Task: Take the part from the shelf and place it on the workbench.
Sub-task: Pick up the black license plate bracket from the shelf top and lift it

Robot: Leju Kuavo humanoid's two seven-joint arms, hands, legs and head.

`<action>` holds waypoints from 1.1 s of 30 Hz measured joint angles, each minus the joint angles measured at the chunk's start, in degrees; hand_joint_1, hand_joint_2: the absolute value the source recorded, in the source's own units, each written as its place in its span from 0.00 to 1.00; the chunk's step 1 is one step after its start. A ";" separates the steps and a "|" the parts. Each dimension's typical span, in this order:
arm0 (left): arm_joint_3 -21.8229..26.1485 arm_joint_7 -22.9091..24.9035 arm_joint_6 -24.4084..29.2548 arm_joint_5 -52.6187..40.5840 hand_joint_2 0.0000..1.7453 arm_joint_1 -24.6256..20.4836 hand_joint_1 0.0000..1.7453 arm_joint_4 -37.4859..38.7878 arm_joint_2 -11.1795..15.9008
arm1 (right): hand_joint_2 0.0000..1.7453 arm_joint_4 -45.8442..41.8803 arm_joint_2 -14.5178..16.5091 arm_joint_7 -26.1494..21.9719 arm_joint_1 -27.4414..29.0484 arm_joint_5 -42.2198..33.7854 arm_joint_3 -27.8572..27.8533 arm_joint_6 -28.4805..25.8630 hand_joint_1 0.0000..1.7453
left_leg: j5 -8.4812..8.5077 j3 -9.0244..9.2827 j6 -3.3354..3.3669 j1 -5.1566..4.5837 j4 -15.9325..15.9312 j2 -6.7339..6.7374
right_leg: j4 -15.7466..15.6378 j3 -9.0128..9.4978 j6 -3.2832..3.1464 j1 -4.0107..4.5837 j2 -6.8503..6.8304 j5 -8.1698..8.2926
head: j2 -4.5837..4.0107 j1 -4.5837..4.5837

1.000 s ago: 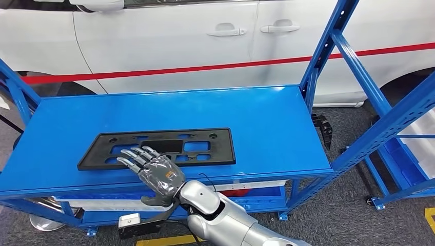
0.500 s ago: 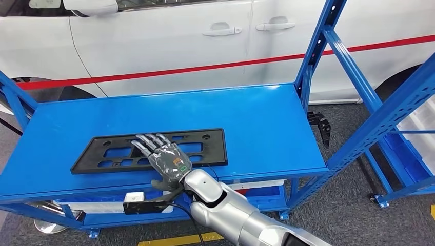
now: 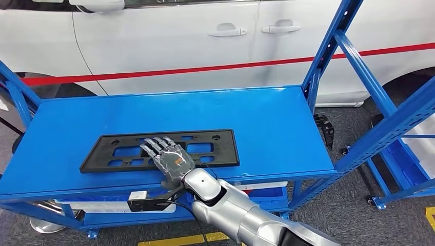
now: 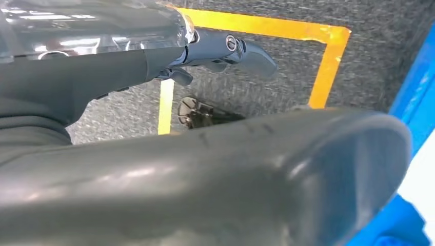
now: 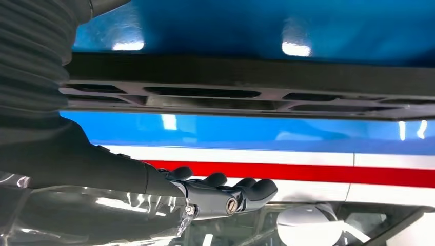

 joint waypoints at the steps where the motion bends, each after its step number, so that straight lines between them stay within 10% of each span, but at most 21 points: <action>1: 0.00 0.00 -0.03 -0.08 0.00 -0.02 0.00 -0.01 0.01 | 1.00 0.51 -0.01 0.27 -0.09 -0.01 0.13 0.07 0.00 | -0.02 -0.03 0.24 -0.09 0.00 0.03 | 3.85 -1.91 0.08 0.01 0.00 -1.84 | 0.00 0.00; 4: 0.00 0.00 -0.14 -0.22 0.00 -0.01 0.00 0.00 0.03 | 1.00 2.04 -0.11 0.99 -0.12 -0.01 0.50 0.04 0.00 | -0.11 0.01 0.44 -0.35 0.07 -0.01 | 10.93 -5.71 0.02 0.03 0.00 -3.33 | 0.00 0.00; 8: -0.02 -0.03 -0.30 -0.39 0.00 -0.03 0.00 0.01 -0.07 | 1.00 3.05 -0.14 2.21 -0.63 0.28 0.88 -0.22 0.00 | -0.46 0.23 0.05 -0.70 0.35 -0.18 | -2.04 0.26 -1.15 0.37 -0.01 3.43 | 0.00 -0.01; 11: -0.02 -0.15 -0.33 -0.65 0.00 -0.05 0.00 0.01 -0.11 | 1.00 3.59 -0.13 3.85 -0.98 1.11 1.33 -0.54 0.00 | -0.65 0.11 -0.79 -0.84 0.44 -0.17 | -5.25 1.58 -1.60 0.65 0.03 3.95 | 0.00 -0.05; 17: -0.04 -0.26 -0.35 -1.03 0.00 -0.11 0.00 0.01 0.11 | 1.00 4.08 0.17 5.95 -1.68 2.37 2.60 -0.49 0.96 | -6.58 -4.26 -2.43 -0.29 10.41 -0.07 | -6.01 1.99 -2.68 0.08 -0.07 4.29 | 0.00 -0.13; 20: -0.03 -0.27 -0.32 -1.05 0.00 0.01 0.00 0.01 0.12 | 1.00 4.11 0.17 6.56 -1.50 2.67 3.71 -0.46 0.97 | -7.87 -7.39 -2.92 -0.07 16.53 -0.05 | -5.92 1.97 -2.69 0.09 -0.10 4.24 | -0.01 -0.12; 25: -0.02 -0.38 -0.31 -1.22 0.00 -0.07 0.00 0.01 0.19 | 1.00 4.08 0.32 7.87 -1.84 3.54 5.59 -1.66 0.99 | -0.60 -0.75 -2.62 0.09 1.85 0.03 | -5.34 1.90 -1.87 0.16 0.02 3.87 | 0.00 -0.08; 29: -0.02 -0.39 -0.31 -1.44 0.00 -0.01 0.00 0.01 0.19 | 1.00 4.07 0.35 8.08 -2.29 3.93 6.01 -2.96 0.98 | -0.26 -0.23 -0.94 -0.17 0.48 -0.07 | -5.02 1.66 -0.62 0.15 0.02 3.67 | 0.00 -0.03; 33: -0.01 -0.52 -0.32 -1.48 0.00 -0.10 0.00 0.01 0.22 | 1.00 3.92 0.35 8.39 -2.85 3.98 6.16 -3.43 0.98 | -0.01 -0.13 0.25 -0.05 0.17 0.27 | 6.10 -3.35 0.04 0.02 0.00 -2.50 | 0.00 0.05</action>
